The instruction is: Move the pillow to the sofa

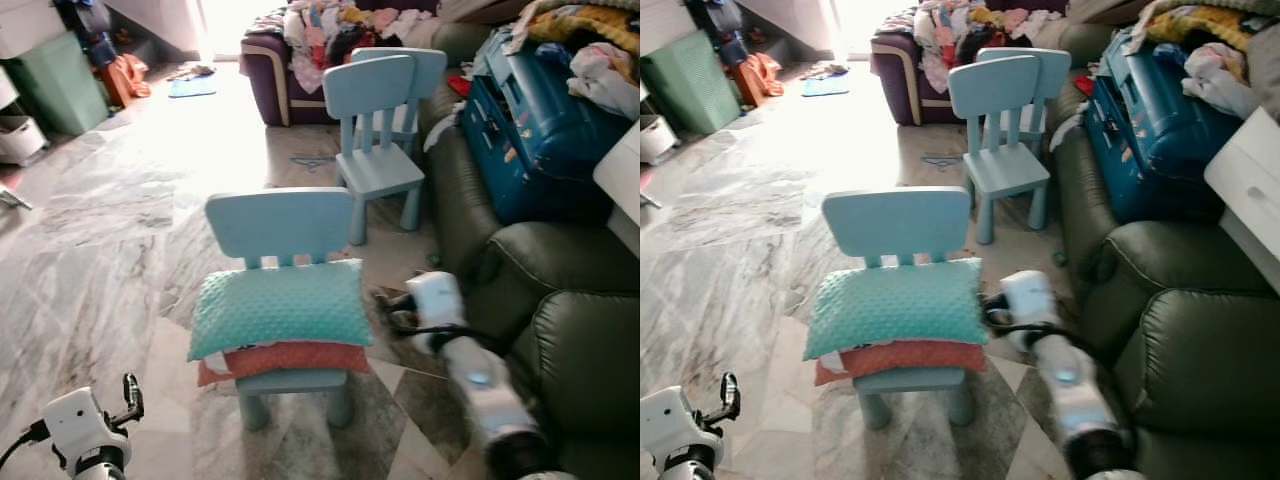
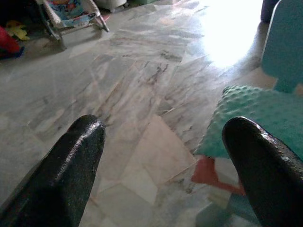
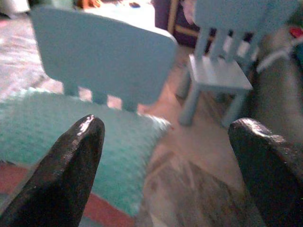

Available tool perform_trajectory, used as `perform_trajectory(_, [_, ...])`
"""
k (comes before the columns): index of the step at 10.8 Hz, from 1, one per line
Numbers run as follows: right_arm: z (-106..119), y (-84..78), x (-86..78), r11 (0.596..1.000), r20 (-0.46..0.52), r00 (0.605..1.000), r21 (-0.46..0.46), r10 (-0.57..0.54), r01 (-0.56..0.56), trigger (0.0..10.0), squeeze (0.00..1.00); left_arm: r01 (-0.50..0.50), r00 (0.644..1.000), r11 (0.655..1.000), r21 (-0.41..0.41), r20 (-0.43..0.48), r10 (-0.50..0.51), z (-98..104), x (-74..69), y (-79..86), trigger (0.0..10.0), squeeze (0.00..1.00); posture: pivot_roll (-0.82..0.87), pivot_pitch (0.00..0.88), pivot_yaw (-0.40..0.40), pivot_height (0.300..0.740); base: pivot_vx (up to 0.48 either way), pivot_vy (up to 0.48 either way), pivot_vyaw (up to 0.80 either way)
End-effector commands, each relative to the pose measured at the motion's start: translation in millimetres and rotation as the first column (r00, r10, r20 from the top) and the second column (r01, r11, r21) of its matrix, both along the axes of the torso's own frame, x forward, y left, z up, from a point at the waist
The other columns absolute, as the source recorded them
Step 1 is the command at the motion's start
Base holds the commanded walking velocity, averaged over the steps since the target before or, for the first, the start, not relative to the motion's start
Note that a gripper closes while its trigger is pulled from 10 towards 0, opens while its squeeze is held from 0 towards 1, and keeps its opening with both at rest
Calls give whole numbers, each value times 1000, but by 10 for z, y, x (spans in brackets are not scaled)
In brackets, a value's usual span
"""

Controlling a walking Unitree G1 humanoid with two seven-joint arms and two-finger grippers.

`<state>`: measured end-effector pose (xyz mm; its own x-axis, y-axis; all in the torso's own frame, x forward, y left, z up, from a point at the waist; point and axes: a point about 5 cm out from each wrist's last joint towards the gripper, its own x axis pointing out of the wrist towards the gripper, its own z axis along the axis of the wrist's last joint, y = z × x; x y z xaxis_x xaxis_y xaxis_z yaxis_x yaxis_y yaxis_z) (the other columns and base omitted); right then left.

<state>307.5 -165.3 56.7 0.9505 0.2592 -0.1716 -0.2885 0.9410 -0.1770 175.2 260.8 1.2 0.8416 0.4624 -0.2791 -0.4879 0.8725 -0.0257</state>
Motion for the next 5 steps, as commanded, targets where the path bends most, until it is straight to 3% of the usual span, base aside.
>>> perform_trajectory(1, [-71,-120,-80,999,-36,998,12,-42,42,10000,0,46,999,999,27,-12,-46,26,-6,14,10000,0,-141,66,44,740,0,0,0])
perform_trajectory(3, [-147,-307,-249,997,-71,995,5,-73,73,10000,0,81,997,997,-1,-11,-81,21,-16,-3,10000,0,-158,74,49,740,0,0,0])
perform_trajectory(5, [-191,-317,-365,999,-102,994,11,-49,51,10000,0,112,994,994,0,-19,-112,14,-27,-38,10000,0,-163,81,50,740,0,0,0])
